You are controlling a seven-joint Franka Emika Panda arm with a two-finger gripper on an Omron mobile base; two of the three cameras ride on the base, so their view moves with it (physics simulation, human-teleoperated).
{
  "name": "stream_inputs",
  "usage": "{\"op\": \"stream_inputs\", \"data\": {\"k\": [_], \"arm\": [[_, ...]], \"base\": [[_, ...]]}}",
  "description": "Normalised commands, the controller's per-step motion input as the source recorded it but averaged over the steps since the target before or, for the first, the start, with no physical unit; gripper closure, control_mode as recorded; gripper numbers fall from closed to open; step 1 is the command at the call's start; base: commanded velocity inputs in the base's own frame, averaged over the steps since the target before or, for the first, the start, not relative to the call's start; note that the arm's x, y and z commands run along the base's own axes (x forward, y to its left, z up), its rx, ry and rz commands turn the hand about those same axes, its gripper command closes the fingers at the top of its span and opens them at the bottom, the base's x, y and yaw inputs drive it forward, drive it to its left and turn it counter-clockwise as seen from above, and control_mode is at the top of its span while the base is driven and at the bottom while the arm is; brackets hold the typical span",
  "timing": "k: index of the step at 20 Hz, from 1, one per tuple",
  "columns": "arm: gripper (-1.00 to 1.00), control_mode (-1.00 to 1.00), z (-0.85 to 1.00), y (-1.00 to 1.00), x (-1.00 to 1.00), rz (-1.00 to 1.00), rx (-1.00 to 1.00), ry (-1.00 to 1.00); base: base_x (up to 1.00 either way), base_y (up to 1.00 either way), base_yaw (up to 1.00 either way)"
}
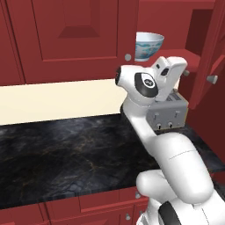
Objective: Move the bowls from the cabinet to the plates on the dining table.
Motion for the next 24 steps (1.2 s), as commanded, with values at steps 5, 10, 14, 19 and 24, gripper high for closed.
{"op": "stream_inputs", "data": {"k": [5,10,14,19,24], "arm": [[-1.0,-1.0,0.0,-0.53,0.26,-0.26,-0.01,-0.03],[-1.0,-1.0,0.0,-0.54,0.06,-0.22,-0.02,-0.08],[-1.0,-1.0,0.0,-0.68,0.0,-0.19,-0.02,-0.09],[-1.0,-1.0,0.0,-0.67,0.0,-0.16,0.0,-0.11],[-1.0,-1.0,0.0,-0.41,0.0,-0.06,0.0,-0.13]], "base": [[0.0,0.0,0.0],[0.0,0.0,0.0],[0.0,0.0,0.0],[0.0,0.0,0.0],[0.0,0.0,0.0]]}}
